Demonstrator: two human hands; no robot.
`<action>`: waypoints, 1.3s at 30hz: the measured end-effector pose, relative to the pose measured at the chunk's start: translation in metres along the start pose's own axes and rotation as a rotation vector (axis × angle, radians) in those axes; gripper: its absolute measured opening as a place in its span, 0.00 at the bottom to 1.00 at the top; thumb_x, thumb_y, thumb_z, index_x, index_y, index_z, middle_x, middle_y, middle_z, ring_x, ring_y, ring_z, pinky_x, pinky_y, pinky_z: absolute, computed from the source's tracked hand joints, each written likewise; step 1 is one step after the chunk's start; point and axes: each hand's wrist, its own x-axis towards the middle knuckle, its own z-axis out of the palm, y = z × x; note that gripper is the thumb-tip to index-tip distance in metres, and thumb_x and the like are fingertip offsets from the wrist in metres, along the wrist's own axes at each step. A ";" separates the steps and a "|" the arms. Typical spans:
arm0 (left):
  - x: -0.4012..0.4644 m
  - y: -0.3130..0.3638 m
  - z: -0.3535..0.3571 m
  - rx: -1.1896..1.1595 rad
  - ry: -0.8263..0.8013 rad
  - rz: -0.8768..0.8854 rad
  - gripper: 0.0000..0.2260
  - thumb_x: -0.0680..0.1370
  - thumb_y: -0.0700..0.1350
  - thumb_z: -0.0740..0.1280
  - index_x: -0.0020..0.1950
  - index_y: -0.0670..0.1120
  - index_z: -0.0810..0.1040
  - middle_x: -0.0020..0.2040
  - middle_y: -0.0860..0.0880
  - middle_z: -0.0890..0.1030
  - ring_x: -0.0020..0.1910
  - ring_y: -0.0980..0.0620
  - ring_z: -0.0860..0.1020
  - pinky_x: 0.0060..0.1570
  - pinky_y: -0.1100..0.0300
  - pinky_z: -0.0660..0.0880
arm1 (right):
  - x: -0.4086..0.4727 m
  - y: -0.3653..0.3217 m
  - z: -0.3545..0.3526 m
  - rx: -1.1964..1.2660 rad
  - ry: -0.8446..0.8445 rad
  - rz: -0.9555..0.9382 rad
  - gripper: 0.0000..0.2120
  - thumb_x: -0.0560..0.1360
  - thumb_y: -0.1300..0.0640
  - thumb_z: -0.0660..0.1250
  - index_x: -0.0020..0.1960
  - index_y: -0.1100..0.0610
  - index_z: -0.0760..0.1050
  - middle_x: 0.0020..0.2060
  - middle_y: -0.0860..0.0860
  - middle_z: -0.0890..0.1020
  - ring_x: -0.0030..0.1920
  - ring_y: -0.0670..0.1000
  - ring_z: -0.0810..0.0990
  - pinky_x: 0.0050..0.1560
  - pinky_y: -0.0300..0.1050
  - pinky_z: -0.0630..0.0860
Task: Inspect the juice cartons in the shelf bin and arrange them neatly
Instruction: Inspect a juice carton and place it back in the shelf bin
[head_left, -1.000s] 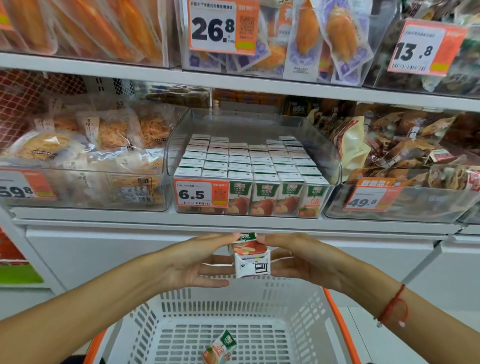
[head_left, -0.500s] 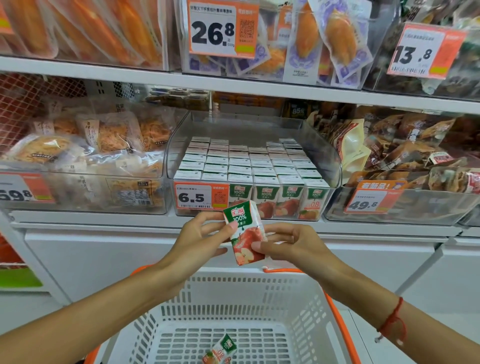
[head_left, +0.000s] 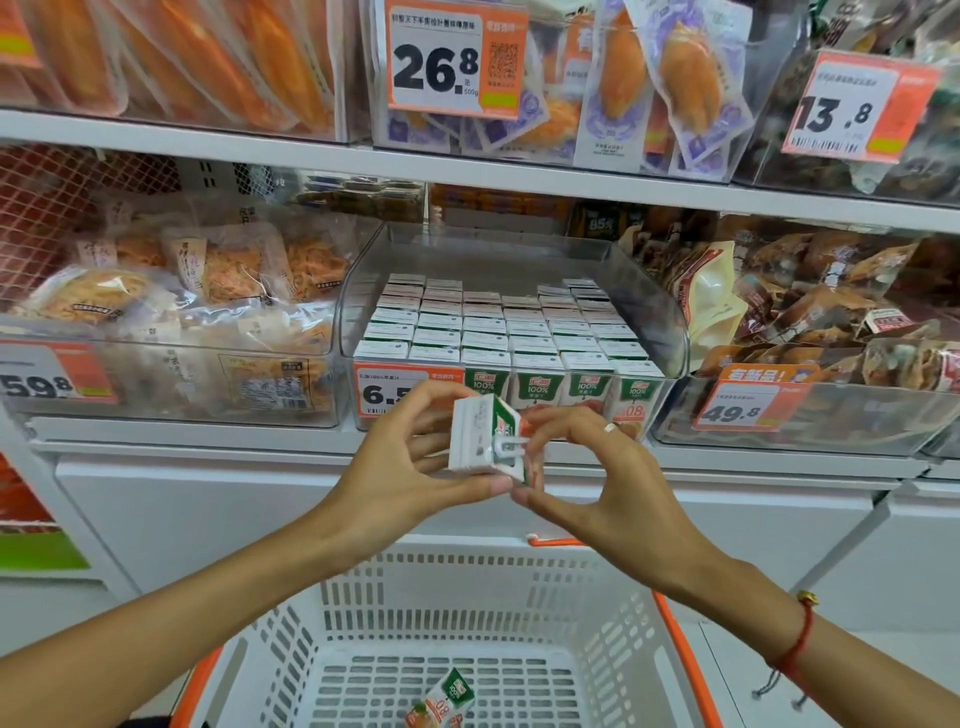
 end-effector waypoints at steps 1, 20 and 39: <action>0.000 0.001 0.000 0.023 -0.014 0.047 0.28 0.60 0.47 0.80 0.57 0.56 0.74 0.55 0.58 0.82 0.56 0.59 0.81 0.53 0.67 0.77 | 0.001 0.002 -0.002 0.014 0.004 0.007 0.14 0.69 0.53 0.77 0.51 0.53 0.76 0.57 0.43 0.80 0.62 0.42 0.76 0.61 0.49 0.74; 0.000 0.006 0.006 -0.108 -0.006 -0.253 0.29 0.65 0.60 0.73 0.65 0.62 0.71 0.62 0.63 0.78 0.56 0.63 0.80 0.58 0.59 0.78 | 0.007 0.004 -0.005 0.158 -0.017 0.128 0.18 0.72 0.51 0.74 0.61 0.47 0.76 0.53 0.37 0.82 0.54 0.41 0.80 0.52 0.39 0.78; 0.245 0.024 -0.009 0.252 0.463 -0.074 0.22 0.75 0.50 0.72 0.66 0.43 0.74 0.64 0.42 0.79 0.60 0.41 0.78 0.62 0.52 0.73 | 0.063 0.101 -0.057 -0.714 -0.162 -0.040 0.27 0.80 0.38 0.53 0.75 0.49 0.63 0.71 0.45 0.69 0.70 0.46 0.67 0.69 0.41 0.63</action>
